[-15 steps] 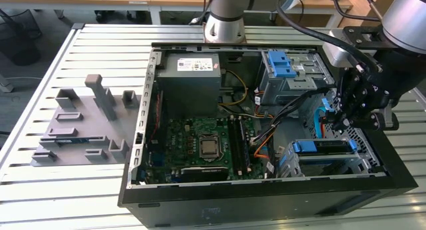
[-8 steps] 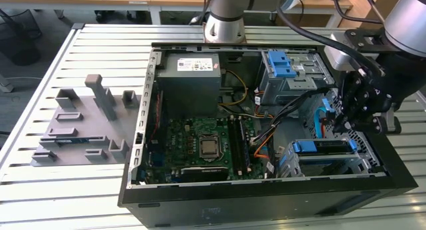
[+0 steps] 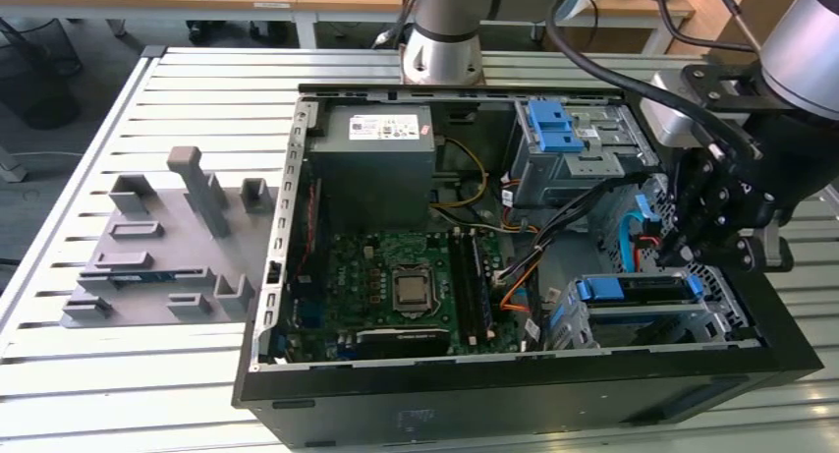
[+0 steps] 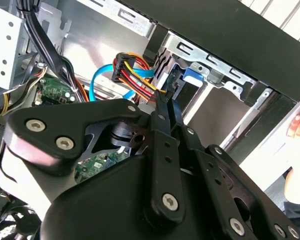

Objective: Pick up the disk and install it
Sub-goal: 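Insert the first disk wire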

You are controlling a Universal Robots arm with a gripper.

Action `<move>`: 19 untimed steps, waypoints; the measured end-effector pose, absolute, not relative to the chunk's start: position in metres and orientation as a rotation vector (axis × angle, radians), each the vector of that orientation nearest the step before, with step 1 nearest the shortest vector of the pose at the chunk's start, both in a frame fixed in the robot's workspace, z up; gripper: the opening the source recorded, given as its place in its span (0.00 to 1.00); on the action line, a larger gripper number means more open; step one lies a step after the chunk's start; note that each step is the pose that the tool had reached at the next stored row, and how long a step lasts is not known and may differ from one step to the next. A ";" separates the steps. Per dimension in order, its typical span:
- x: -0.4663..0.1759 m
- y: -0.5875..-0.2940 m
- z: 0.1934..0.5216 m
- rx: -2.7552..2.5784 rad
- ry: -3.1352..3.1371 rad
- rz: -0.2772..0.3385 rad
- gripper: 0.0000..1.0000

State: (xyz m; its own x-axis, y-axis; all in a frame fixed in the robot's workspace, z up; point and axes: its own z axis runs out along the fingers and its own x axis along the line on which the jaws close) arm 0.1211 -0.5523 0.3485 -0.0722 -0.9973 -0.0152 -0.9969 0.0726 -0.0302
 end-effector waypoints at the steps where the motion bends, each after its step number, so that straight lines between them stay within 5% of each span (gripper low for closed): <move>1: 0.121 -0.552 0.348 -2.120 2.280 -0.013 0.16; 19: 0.122 -0.556 0.339 -2.130 2.285 0.002 0.16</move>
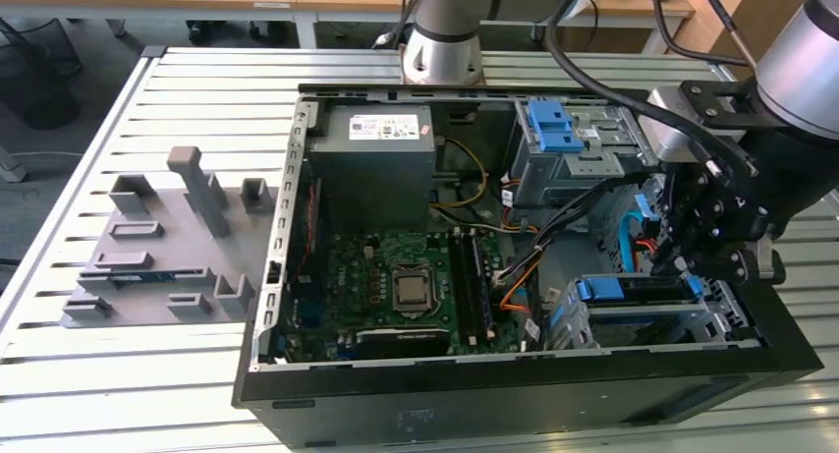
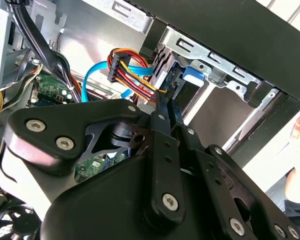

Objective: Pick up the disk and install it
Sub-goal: 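Insert the first disk wire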

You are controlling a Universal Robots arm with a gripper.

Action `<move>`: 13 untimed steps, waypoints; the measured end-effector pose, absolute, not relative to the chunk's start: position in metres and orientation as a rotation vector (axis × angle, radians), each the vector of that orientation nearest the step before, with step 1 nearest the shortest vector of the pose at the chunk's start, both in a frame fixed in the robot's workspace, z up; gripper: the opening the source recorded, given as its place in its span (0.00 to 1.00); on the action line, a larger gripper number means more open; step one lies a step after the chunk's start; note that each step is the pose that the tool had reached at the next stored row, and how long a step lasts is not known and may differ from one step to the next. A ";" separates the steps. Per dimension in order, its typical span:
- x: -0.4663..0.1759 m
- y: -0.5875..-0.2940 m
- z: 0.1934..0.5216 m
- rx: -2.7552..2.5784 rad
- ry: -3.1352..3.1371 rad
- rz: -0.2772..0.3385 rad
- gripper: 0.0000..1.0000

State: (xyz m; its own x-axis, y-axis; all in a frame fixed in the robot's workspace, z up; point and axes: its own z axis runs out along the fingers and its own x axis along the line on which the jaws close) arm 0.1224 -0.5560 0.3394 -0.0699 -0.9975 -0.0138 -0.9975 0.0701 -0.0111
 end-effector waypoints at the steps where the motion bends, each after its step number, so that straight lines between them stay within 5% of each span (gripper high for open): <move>1: 0.122 -0.556 0.339 -2.130 2.285 0.002 0.16; 13: 0.123 -0.560 0.337 -2.130 2.285 0.002 0.16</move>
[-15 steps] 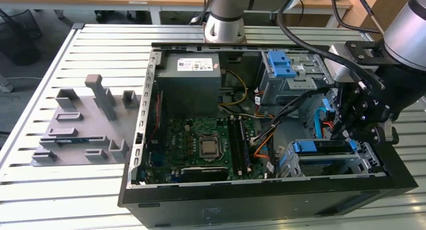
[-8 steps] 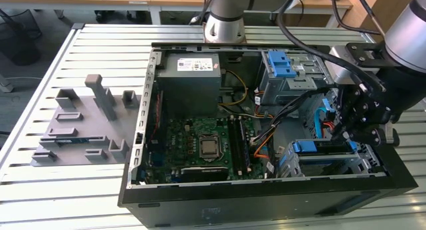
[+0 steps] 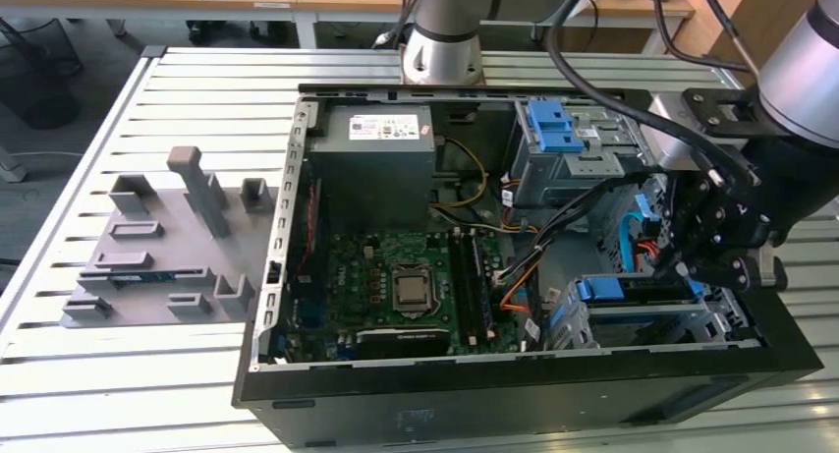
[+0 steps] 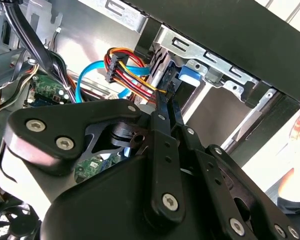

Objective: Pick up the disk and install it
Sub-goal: 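Insert the first disk wire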

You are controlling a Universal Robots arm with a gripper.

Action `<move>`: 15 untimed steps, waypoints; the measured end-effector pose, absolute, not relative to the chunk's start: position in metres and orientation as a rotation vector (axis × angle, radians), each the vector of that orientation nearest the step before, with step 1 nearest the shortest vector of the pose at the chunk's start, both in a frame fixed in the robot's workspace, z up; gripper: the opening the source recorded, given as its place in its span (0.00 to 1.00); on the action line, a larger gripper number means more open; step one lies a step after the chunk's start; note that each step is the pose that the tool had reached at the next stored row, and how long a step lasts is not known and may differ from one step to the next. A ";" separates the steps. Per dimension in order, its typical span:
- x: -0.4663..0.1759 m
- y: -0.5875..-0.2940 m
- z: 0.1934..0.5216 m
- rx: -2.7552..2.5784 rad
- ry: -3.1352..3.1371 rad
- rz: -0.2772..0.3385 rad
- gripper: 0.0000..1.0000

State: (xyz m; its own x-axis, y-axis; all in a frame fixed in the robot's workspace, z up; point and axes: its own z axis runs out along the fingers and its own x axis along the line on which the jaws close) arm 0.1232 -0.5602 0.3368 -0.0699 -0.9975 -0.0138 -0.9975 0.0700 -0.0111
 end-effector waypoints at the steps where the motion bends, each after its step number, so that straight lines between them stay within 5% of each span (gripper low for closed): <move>1: 0.123 -0.561 0.337 -2.130 2.285 0.002 0.16; 15: 0.123 -0.561 0.331 -2.131 2.285 0.003 0.16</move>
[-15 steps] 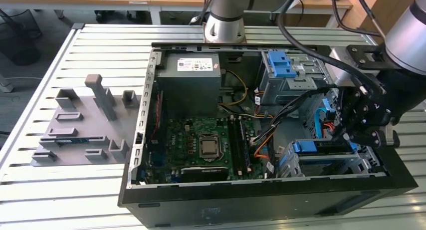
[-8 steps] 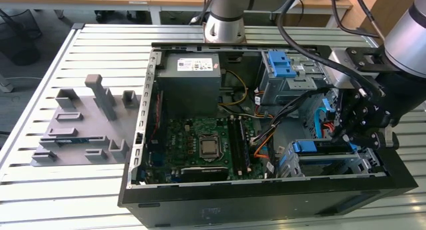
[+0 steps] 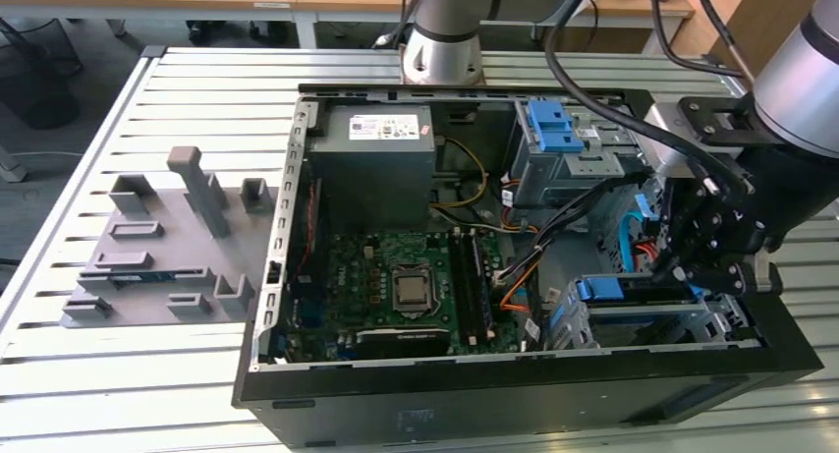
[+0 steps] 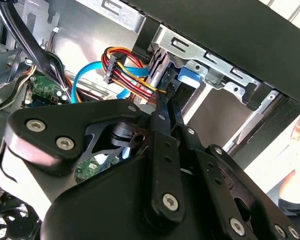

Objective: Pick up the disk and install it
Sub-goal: 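Insert the first disk wire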

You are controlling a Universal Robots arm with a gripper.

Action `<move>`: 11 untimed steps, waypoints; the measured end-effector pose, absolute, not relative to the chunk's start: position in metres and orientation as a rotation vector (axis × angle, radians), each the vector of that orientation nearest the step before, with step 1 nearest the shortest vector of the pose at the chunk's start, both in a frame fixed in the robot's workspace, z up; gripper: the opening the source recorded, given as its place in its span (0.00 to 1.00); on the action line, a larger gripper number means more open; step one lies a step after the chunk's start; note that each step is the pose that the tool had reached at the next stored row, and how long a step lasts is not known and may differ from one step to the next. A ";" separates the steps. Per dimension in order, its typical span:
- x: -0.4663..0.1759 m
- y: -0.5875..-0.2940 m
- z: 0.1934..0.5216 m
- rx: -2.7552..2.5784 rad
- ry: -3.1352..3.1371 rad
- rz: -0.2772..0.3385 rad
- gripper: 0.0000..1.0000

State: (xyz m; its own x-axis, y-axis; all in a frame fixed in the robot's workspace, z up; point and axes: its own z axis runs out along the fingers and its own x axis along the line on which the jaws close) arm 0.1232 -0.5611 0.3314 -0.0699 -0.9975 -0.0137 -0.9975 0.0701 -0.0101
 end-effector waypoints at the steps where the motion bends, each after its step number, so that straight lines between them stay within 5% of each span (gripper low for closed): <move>1: 0.123 -0.561 0.331 -2.131 2.286 0.003 0.16; 11: 0.123 -0.561 0.329 -2.131 2.286 0.005 0.18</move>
State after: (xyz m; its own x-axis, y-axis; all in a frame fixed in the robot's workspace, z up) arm 0.1234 -0.5610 0.3290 -0.0700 -0.9974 -0.0140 -0.9975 0.0701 -0.0085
